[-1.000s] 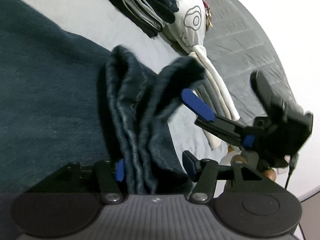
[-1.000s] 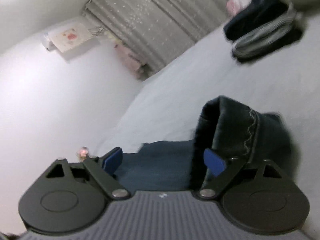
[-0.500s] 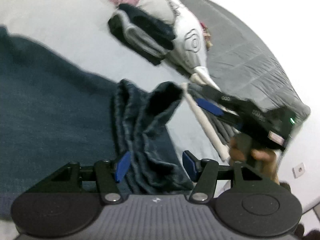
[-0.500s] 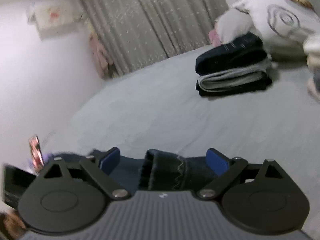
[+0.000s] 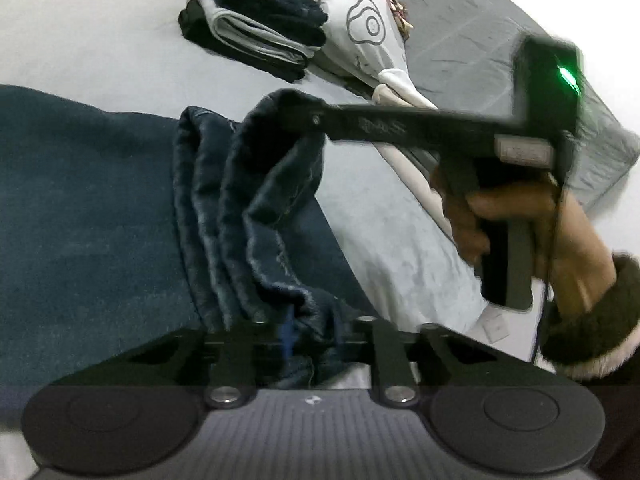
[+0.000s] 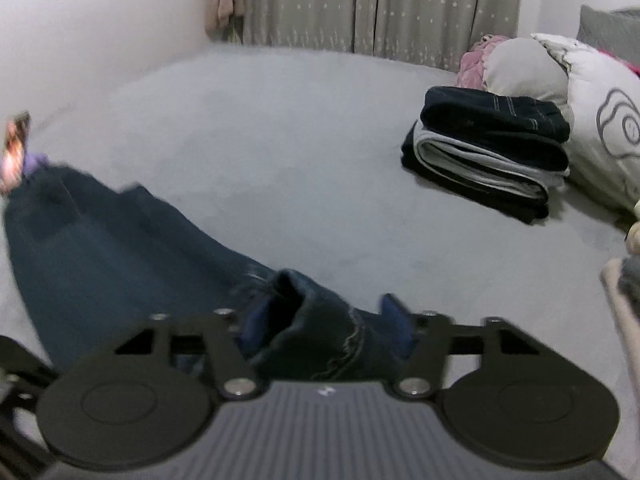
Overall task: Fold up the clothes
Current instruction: 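Press the folded leg flat with both grippers and open them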
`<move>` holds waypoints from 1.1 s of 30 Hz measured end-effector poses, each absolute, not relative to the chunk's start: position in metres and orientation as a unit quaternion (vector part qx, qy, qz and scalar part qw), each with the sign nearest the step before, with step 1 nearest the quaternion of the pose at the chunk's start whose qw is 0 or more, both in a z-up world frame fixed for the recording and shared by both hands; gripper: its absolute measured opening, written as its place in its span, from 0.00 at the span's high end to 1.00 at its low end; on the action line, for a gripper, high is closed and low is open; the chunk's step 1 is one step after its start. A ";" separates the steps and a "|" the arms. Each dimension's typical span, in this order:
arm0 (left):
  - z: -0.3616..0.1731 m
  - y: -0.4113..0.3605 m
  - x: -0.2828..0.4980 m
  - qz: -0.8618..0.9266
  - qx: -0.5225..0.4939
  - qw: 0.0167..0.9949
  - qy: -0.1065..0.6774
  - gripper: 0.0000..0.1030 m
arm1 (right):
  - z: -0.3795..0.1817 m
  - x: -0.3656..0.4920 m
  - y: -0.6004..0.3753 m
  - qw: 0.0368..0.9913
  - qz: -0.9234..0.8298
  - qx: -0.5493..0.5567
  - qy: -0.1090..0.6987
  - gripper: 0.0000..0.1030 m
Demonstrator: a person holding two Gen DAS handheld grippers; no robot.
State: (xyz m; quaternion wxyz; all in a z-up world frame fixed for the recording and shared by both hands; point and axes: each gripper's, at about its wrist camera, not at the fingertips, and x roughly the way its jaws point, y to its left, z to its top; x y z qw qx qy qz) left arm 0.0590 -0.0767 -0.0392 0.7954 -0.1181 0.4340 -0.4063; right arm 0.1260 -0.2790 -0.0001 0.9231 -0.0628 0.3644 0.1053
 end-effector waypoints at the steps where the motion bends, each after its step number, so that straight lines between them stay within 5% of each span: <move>1: -0.036 -0.075 0.054 -0.412 -0.115 0.797 0.426 0.89 | 0.002 0.129 -0.279 0.925 0.101 -0.057 0.362 0.90; 8: -0.030 -0.061 0.033 -0.427 -0.094 0.804 0.404 0.90 | 0.026 0.144 -0.269 0.935 0.129 -0.017 0.331 0.92; 15: -0.065 -0.058 0.037 -0.417 -0.097 0.787 0.444 0.89 | -0.014 0.162 -0.231 0.909 0.162 -0.066 0.378 0.92; 21: -0.061 -0.040 0.049 -0.431 -0.144 0.770 0.449 0.72 | -0.057 0.161 -0.215 0.910 0.136 -0.079 0.385 0.85; 24: -0.058 -0.024 0.058 -0.411 -0.164 0.778 0.447 0.67 | -0.056 0.153 -0.208 0.919 0.124 -0.076 0.368 0.76; 26: -0.059 -0.016 0.063 -0.396 -0.175 0.780 0.452 0.67 | -0.051 0.148 -0.208 0.922 0.138 -0.043 0.359 0.36; 27: -0.060 -0.011 0.067 -0.386 -0.188 0.779 0.457 0.66 | -0.049 0.145 -0.209 0.923 0.147 -0.026 0.355 0.29; 33: -0.063 -0.025 0.084 -0.384 -0.216 0.765 0.469 0.47 | -0.026 0.118 -0.233 0.936 0.153 0.059 0.310 0.18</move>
